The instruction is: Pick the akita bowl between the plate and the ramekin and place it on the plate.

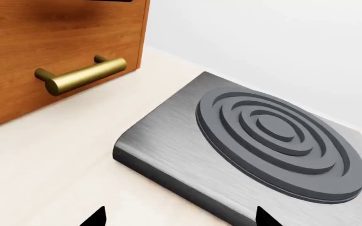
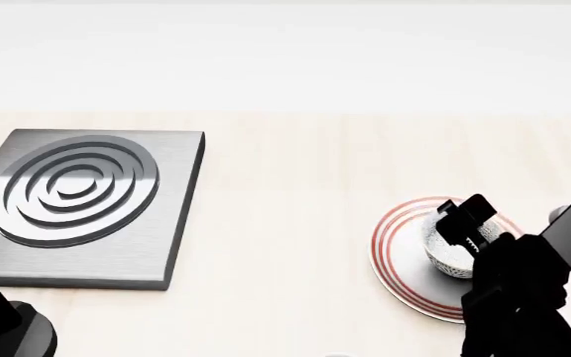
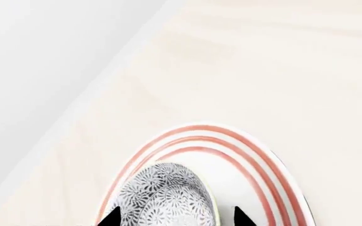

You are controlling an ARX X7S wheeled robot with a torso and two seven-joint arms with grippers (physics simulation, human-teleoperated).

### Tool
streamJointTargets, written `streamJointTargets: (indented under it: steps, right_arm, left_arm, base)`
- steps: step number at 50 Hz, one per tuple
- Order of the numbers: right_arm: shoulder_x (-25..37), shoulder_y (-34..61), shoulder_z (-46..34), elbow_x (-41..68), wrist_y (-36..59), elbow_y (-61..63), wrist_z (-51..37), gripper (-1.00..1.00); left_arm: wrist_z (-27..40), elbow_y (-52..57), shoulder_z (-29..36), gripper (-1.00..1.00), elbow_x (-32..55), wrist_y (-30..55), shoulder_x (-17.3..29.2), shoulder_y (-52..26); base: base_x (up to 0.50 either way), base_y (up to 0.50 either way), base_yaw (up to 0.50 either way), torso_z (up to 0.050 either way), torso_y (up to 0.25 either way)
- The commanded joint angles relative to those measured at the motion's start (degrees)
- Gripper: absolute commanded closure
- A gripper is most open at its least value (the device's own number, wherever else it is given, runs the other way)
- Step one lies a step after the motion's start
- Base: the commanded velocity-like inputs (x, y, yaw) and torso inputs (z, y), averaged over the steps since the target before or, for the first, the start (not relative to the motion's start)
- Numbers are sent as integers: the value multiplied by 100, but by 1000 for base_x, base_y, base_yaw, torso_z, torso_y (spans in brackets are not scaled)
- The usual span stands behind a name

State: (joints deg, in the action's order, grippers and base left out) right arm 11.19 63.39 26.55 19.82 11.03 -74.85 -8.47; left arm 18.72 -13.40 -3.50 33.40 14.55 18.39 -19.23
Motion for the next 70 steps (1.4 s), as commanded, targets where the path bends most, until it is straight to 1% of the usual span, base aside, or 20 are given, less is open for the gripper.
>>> streamJointTargets:
  steps: [1, 3, 4, 7, 10, 11, 17, 25, 41, 55, 70]
  right_arm:
    - [-8, 44, 92, -201, 135, 81, 80, -100]
    - [-25, 16, 28, -257, 259, 218, 36, -100]
    - [-52, -2, -165, -448, 357, 332, -93, -100]
    - [-174, -282, -192, -426, 909, 1205, -321, -100]
    - [-207, -339, -298, -474, 1104, 1484, -298, -100]
    - [-250, -440, -415, -572, 1294, 1848, -416, -100]
    - [-365, -756, -525, -505, 1986, 3065, -482, -100]
    - [-411, -1013, -830, -590, 2631, 4159, -612, -100]
    - [-400, -1498, -1135, -610, 3207, 5563, -774, -100]
    - [-368, -2320, -1482, -582, 3773, 7518, -859, -100]
    - [-296, -3060, -1794, -627, 3832, 8851, -950, -100]
  left_arm:
    - [10, -6, 12, -100, 12, 0, 5, -3]
    - [6, -17, 14, -100, 11, -10, 4, -3]
    - [28, 25, 13, -100, 22, 19, 10, 6]
    - [34, 32, 14, -100, 29, 25, 13, 6]
    - [32, 30, 15, -100, 38, 28, 18, 4]
    - [32, 33, 16, -100, 43, 34, 20, 3]
    - [26, 1, 23, -100, 36, 4, 17, 0]
    - [33, -12, 32, -100, 31, -14, 19, -2]
    - [50, 15, 42, -100, 49, -20, 33, 18]
    - [57, 39, 57, -100, 56, -35, 46, 32]
    - [69, 15, 72, -100, 59, -53, 51, 22]
  base:
    - [0, 0, 0, 0, 0]
    - [0, 0, 0, 0, 0]
    - [0, 0, 0, 0, 0]
    - [0, 0, 0, 0, 0]
    - [0, 0, 0, 0, 0]
    - [0, 0, 0, 0, 0]
    - [0, 0, 0, 0, 0]
    - [0, 0, 0, 0, 0]
    - [0, 0, 0, 0, 0]
    - [0, 0, 0, 0, 0]
    - [0, 0, 0, 0, 0]
